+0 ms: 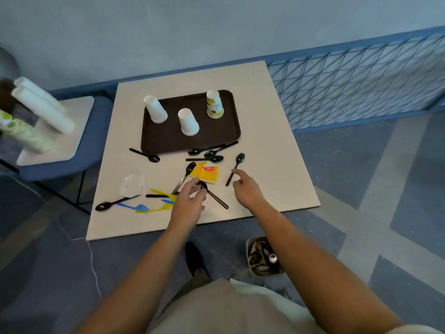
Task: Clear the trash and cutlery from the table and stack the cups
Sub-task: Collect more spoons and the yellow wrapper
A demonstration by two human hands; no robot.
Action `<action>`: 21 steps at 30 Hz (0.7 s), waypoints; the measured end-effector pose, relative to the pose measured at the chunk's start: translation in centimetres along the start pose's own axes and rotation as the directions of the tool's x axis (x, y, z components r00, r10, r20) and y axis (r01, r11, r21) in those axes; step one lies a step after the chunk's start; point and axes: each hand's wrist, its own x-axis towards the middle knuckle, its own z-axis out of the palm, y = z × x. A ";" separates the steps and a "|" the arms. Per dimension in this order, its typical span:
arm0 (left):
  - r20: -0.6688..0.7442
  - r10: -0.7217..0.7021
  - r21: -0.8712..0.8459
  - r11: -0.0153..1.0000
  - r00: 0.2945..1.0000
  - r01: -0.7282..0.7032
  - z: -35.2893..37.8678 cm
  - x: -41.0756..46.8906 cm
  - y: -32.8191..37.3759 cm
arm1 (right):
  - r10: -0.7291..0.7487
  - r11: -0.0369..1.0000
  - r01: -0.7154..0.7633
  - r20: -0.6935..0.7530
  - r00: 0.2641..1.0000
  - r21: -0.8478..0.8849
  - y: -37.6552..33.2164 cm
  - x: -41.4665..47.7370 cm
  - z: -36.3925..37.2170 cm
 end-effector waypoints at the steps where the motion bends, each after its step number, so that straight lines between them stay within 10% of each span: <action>1: 0.018 0.002 0.016 1.000 1.000 -0.002 -1.2 1.2 0.1 | 0.017 0.999 -0.018 -0.007 1.000 -0.046 -0.3 1.3 1.0; 10: 0.170 0.012 0.163 0.986 0.985 -0.040 -10.2 11.2 2.1 | 0.142 0.833 -0.204 -0.157 0.977 -0.515 -2.2 7.0 5.9; 21: 0.262 -0.008 0.382 0.919 0.965 -0.097 -11.4 18.3 1.5 | 0.239 0.833 -0.351 -0.294 0.925 -0.427 -3.0 8.9 5.4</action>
